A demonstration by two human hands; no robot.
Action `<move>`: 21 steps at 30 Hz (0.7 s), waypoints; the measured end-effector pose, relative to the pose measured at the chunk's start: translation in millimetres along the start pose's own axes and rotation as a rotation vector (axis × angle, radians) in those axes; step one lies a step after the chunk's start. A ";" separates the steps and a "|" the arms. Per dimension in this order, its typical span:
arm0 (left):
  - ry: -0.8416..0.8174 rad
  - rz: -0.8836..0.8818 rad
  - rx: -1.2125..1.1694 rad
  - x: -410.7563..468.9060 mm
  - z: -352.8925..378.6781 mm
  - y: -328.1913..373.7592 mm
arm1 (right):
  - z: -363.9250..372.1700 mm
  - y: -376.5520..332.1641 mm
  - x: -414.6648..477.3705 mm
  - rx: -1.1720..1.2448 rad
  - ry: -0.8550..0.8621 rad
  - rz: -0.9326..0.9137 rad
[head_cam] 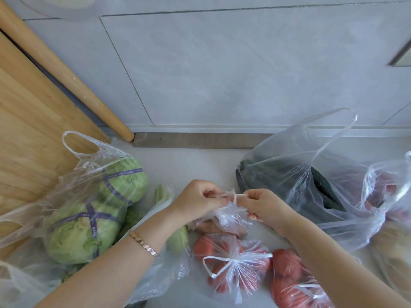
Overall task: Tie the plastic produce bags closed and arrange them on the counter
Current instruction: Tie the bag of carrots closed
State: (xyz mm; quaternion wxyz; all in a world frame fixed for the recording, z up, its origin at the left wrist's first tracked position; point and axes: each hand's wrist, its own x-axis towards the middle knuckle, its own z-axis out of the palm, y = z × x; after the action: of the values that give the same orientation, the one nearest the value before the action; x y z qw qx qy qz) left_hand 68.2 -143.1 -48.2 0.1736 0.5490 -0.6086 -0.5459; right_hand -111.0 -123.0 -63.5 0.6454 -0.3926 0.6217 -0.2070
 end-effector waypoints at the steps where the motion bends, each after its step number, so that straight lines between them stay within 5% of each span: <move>1: 0.031 -0.029 0.010 0.5 -4.3 -4.0 | -6.6 3.7 3.2 0.014 0.020 0.048; 6: -0.109 -0.213 -0.191 2.5 -13.7 -7.8 | -16.3 24.2 29.0 0.362 0.000 0.328; 13: -0.362 -0.078 -0.140 2.3 -17.3 -15.1 | -16.4 19.5 65.8 0.524 0.221 0.398; 17: -0.169 -0.118 -0.190 -3.1 -32.5 -35.2 | -11.1 19.9 67.7 0.611 0.236 0.410; 21: 0.242 -0.452 -0.637 11.2 -26.4 -45.7 | 1.5 28.2 62.7 0.547 0.423 0.309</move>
State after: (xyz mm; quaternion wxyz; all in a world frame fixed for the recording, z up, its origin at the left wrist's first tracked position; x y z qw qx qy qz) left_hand 107.7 -156.1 -82.6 0.2808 0.6480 -0.2485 -0.6630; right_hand -107.0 -152.9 -125.3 0.6074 -0.0561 0.7149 -0.3419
